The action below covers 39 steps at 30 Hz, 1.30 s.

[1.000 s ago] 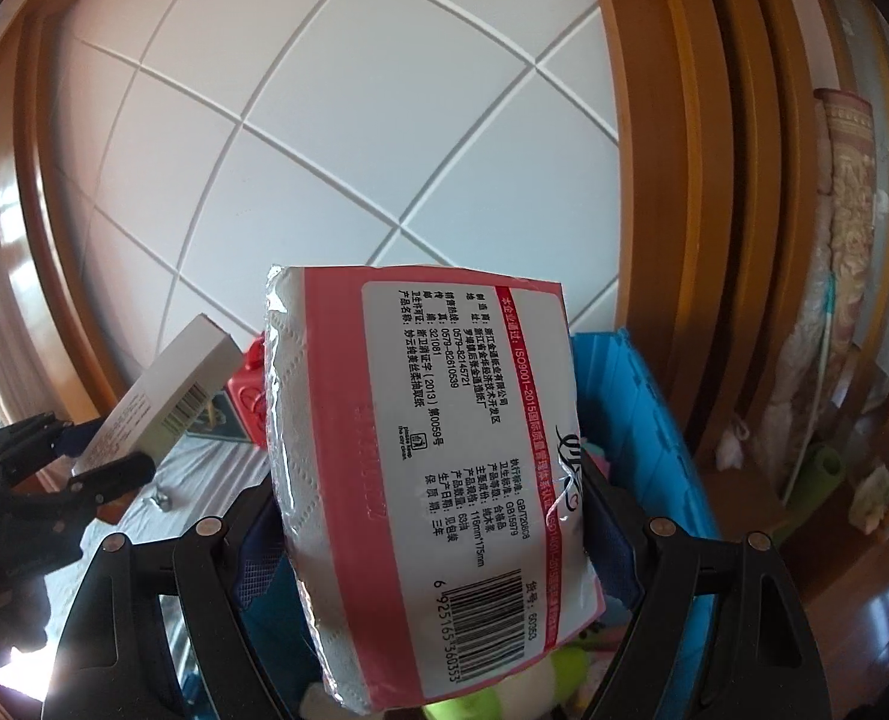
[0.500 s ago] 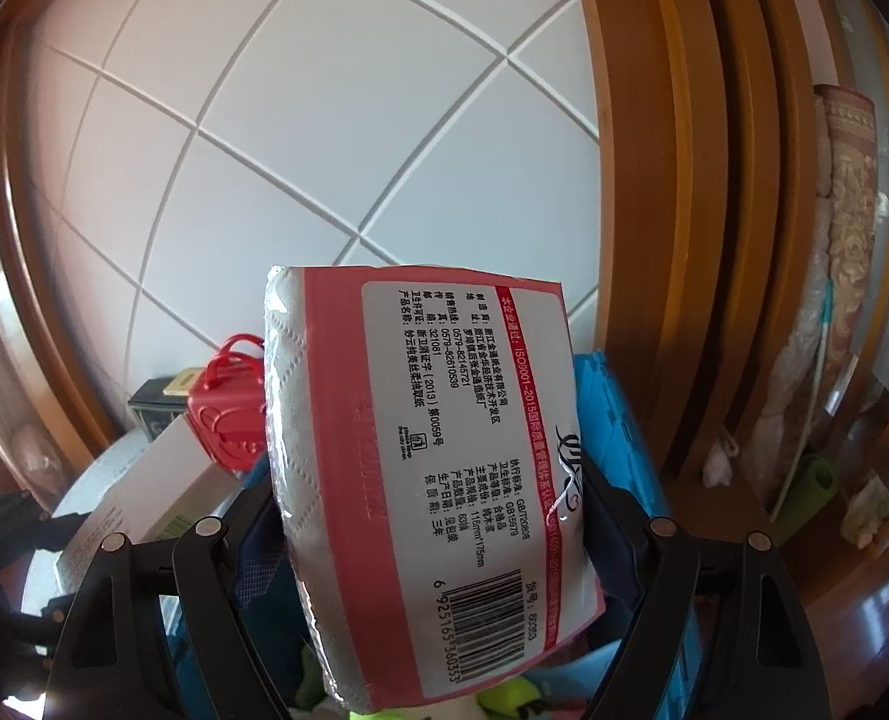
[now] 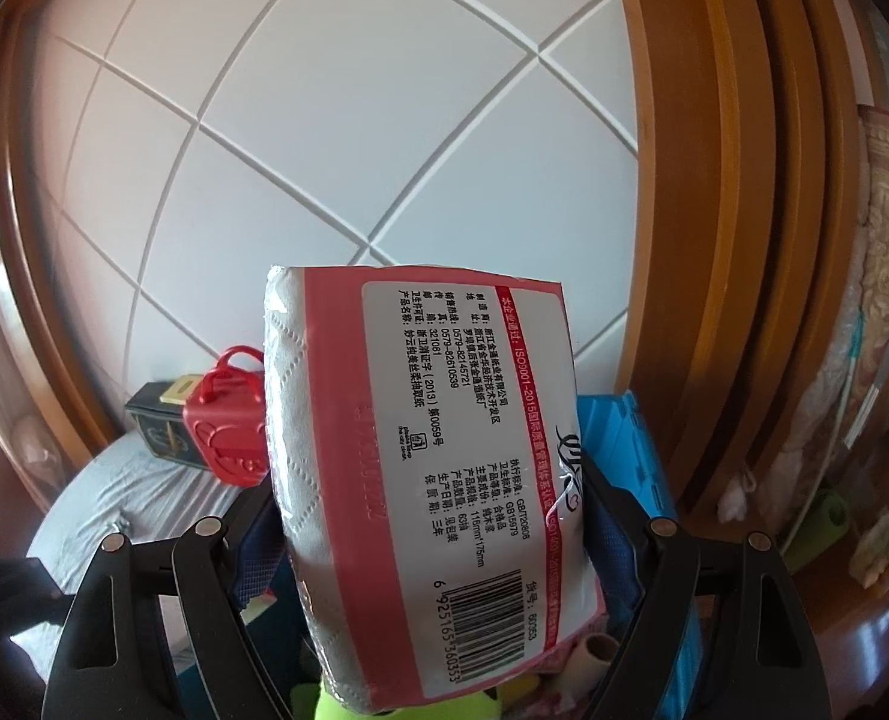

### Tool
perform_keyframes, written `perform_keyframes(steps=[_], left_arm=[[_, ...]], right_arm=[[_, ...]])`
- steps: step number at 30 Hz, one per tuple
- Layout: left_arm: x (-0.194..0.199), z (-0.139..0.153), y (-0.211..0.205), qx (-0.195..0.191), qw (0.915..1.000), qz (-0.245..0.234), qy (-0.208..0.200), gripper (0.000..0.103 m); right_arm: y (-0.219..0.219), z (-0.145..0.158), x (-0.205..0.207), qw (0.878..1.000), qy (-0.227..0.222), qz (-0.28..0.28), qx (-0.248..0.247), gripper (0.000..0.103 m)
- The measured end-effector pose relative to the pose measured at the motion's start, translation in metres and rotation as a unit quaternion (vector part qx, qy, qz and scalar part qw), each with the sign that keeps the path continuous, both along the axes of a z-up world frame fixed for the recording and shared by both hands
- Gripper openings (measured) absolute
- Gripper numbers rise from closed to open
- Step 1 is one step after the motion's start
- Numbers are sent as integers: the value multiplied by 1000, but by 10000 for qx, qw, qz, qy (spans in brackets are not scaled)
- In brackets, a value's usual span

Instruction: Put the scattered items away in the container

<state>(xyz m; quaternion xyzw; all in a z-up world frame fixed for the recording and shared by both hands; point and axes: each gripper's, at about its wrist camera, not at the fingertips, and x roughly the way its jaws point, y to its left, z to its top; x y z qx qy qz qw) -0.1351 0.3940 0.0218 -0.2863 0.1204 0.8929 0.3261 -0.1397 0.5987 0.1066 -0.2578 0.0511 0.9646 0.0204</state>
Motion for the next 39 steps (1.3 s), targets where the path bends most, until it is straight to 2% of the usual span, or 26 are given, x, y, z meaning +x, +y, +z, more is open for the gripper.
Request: perform_keyframes(steps=[4, 5, 6, 7, 8, 9, 16, 18, 21, 33, 39], left_arm=[[-5, -1, 3, 90, 9999, -86, -93, 42], [-6, 0, 4, 140, 9997, -130, -155, 42], [-7, 1, 5, 193, 9995, -125, -224, 50], [-8, 4, 6, 249, 9994, -60, -235, 77], [-9, 6, 3, 352, 9992, 19, -207, 91], [-10, 7, -1, 444, 9988, 76, -192, 103], [-15, 5, -13, 407, 9983, 274, -322, 103], [-13, 6, -15, 398, 9984, 270, -290, 103], [-13, 7, -22, 424, 9982, 320, -266, 103], [26, 26, -61, 541, 9949, 846, 29, 103], [48, 29, -93, 552, 9910, 1222, 54, 103]], right_arm=[[-1, 1, -10, 9999, -62, 146, 16, 84], [-2, 1, -13, 9998, -72, 193, 26, 88], [-2, 0, -16, 9997, -103, 240, 31, 93], [-3, -1, -20, 9995, -144, 278, 23, 96], [-3, -2, -22, 9995, -141, 269, 8, 103], [-2, -1, -23, 9998, -92, 204, 2, 103], [9, 6, -14, 9998, 15, 5, -209, 103], [10, 4, -9, 9995, -8, 195, -239, 103], [8, 6, 3, 9995, 32, 173, -279, 103], [-31, 5, 48, 9981, 78, 299, -536, 103], [-58, 7, 68, 9978, 48, 370, -556, 103]])
